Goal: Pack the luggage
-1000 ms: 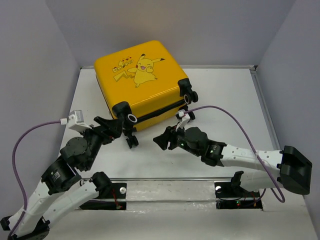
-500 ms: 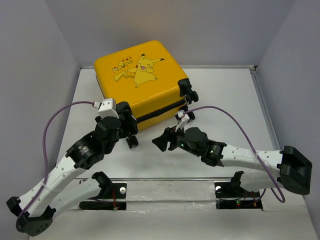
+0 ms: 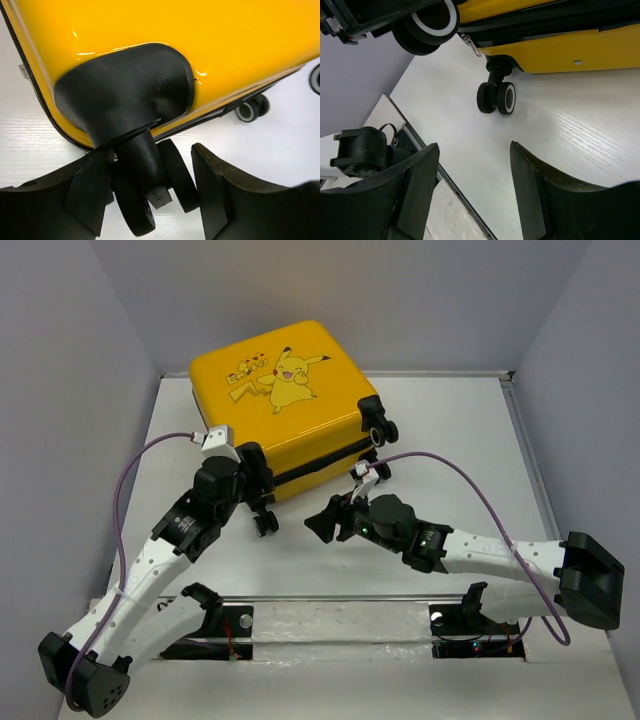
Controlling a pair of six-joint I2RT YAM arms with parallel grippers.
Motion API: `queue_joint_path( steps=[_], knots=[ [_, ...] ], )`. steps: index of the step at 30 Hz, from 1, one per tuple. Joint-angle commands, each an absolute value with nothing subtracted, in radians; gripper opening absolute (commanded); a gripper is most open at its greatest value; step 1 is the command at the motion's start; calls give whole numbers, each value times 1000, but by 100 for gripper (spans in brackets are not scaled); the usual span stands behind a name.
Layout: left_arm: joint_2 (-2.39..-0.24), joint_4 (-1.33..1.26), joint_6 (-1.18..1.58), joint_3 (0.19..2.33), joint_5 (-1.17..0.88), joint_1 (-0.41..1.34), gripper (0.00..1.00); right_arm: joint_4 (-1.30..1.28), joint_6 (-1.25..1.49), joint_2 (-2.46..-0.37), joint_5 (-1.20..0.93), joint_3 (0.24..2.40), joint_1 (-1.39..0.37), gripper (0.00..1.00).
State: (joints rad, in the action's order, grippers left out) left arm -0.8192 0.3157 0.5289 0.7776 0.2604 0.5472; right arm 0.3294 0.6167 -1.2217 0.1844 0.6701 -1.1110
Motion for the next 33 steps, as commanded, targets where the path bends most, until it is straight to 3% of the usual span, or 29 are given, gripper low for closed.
queue_joint_path(
  steps=[1, 2, 3, 4, 6, 9, 14, 16, 18, 22, 23, 33],
  knots=[
    [-845, 175, 535, 743, 135, 545, 59, 356, 592, -1220, 215, 658, -1108, 64],
    [-847, 135, 551, 735, 97, 543, 43, 356, 588, -1223, 213, 657, -1108, 64],
    [-850, 115, 560, 726, 78, 545, 36, 356, 586, -1224, 212, 657, -1108, 64],
    [-859, 69, 584, 713, 48, 545, 19, 360, 569, -1227, 195, 657, -1097, 64],
    [-880, 13, 612, 701, 6, 546, 6, 383, 523, -1238, 152, 655, -1086, 64],
    [-903, -96, 672, 703, -31, 577, 6, 462, 483, -1243, 132, 632, -1057, 58],
    [-977, -210, 733, 744, 38, 765, 6, 592, 448, -1206, 58, 530, -964, 23],
    [-1003, -262, 762, 750, 17, 804, 6, 645, 449, -1165, 46, 458, -931, 18],
    [-1011, -284, 772, 753, 14, 813, 6, 687, 443, -1151, 23, 416, -890, 19],
    [-1020, -356, 796, 746, -41, 816, 6, 846, 413, -1242, -44, 368, -861, 47],
    [-1038, -362, 798, 755, -54, 818, 6, 882, 414, -1265, -48, 361, -861, 49],
    [-1057, -377, 776, 781, -69, 819, 6, 1328, 413, -1593, -29, 405, -850, 52]
  ],
)
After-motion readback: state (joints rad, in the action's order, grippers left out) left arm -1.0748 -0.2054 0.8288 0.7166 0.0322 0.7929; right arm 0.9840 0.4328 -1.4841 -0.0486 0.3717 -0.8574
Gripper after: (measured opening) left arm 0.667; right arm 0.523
